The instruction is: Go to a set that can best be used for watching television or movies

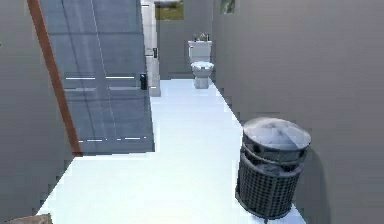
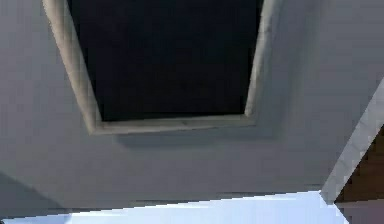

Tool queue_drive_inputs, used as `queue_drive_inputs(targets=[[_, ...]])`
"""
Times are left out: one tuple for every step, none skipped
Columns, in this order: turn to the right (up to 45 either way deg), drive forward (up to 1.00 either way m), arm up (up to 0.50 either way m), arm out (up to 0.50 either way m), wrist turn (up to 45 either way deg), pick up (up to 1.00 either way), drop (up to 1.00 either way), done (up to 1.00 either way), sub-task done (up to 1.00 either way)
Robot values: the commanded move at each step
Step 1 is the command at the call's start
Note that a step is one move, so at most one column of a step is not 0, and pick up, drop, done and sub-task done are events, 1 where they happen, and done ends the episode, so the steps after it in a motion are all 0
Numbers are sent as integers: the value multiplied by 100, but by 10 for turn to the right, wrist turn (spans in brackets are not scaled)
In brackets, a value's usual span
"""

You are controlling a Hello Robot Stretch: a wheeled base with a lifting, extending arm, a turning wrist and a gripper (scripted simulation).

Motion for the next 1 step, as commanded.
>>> queue_drive_inputs(targets=[[0, 100, 0, 0, 0, 0, 0, 0, 0]])
